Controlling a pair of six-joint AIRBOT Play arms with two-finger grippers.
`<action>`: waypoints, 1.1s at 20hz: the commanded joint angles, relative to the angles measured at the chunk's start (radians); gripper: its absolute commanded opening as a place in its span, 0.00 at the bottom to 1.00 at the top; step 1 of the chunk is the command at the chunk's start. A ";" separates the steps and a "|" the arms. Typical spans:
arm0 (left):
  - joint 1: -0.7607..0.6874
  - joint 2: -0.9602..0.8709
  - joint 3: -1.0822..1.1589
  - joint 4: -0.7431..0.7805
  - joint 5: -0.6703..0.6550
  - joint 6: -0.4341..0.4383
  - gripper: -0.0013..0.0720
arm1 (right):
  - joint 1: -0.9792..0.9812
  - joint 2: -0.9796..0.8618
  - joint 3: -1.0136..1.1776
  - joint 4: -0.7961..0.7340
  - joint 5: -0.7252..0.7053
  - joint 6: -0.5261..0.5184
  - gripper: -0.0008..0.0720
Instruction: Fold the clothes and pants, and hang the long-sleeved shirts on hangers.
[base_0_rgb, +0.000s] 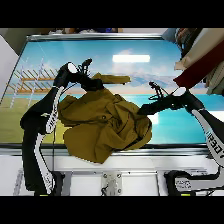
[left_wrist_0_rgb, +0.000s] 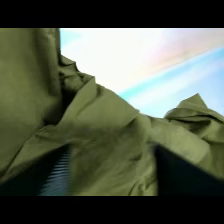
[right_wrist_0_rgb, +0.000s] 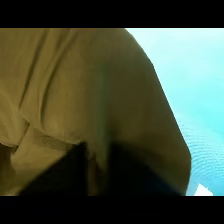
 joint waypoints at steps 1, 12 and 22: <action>-0.008 -0.022 0.024 -0.004 -0.002 -0.007 0.03 | 0.017 -0.002 0.001 0.003 -0.008 -0.018 0.04; 0.045 0.788 0.023 -0.002 0.176 0.013 0.04 | -0.077 0.549 0.528 0.008 -0.043 -0.013 0.03; -0.037 1.155 -0.026 0.272 0.248 -0.081 0.04 | -0.076 0.780 0.563 0.008 -0.267 0.173 0.03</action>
